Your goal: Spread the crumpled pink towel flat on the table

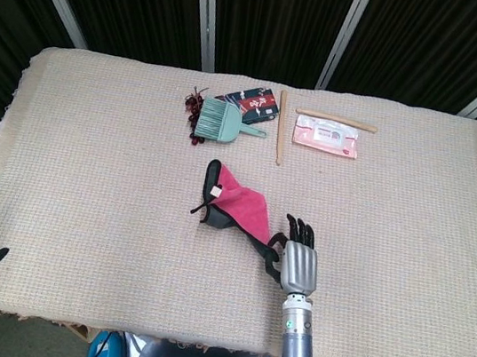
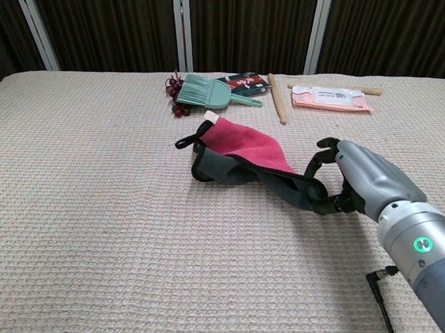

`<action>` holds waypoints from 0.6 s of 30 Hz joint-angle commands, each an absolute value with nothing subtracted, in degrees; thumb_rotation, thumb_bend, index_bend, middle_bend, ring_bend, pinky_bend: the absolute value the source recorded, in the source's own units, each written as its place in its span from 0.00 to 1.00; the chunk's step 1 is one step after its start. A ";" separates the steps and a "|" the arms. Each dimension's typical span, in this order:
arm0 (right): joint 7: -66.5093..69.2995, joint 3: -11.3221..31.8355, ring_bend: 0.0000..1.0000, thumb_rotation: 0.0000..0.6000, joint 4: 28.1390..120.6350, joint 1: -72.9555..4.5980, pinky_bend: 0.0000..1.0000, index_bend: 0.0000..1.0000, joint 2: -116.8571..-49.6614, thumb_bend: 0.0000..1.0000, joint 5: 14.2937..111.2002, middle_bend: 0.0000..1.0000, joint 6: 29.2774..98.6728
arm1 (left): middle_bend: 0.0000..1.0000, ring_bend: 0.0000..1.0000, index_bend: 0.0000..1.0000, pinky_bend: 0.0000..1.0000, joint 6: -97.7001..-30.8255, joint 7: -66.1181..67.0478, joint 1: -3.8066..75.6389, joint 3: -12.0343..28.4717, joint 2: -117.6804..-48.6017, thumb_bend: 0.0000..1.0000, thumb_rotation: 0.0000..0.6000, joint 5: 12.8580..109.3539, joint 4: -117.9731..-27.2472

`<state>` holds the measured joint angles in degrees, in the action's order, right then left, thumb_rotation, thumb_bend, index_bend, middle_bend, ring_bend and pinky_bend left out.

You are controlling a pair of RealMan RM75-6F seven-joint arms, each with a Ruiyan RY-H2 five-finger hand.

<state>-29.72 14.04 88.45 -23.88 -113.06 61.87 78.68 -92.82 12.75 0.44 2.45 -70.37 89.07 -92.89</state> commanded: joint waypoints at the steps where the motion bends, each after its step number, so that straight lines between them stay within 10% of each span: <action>1: -29.85 13.99 0.00 1.00 88.62 -23.92 0.00 0.52 -112.94 0.55 61.82 0.11 78.46 | 0.00 0.00 0.00 0.00 -92.81 12.75 0.44 2.45 -70.37 0.00 1.00 89.06 -92.88; 18: -38.67 25.59 0.00 1.00 99.53 -30.03 0.00 0.52 -103.96 0.55 61.01 0.11 77.83 | 0.00 0.00 0.00 0.00 -91.54 12.38 0.85 3.21 -70.70 0.00 1.00 87.03 -92.59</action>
<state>-36.41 23.41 97.38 -28.48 -105.84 61.70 77.98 -91.72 12.48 0.75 3.06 -70.64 87.25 -92.60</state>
